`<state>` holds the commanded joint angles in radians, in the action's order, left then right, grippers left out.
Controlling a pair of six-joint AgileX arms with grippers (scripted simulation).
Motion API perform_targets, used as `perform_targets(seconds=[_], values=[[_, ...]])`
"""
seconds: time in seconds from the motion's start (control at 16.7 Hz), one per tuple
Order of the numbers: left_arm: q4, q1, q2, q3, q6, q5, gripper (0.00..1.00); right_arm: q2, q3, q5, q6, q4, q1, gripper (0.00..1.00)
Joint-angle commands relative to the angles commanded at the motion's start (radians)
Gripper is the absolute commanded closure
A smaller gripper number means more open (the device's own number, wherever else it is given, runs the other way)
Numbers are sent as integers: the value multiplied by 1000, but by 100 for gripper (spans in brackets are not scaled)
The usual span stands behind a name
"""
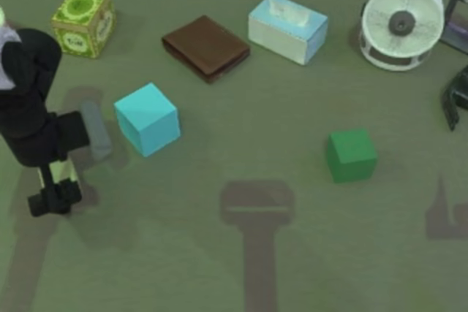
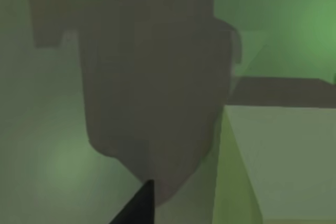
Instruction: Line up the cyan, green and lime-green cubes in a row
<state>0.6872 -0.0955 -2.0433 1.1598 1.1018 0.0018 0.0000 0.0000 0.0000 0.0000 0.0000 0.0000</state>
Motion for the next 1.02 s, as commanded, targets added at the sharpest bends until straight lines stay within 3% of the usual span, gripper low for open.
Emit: perform_targets(seconds=[0.42, 1.02], values=[[0, 0, 0, 0, 0, 0, 98, 0, 0, 0, 0, 0, 0, 0], [45, 0, 42, 10, -17, 12, 100, 0, 0, 0, 0, 0, 0, 0]])
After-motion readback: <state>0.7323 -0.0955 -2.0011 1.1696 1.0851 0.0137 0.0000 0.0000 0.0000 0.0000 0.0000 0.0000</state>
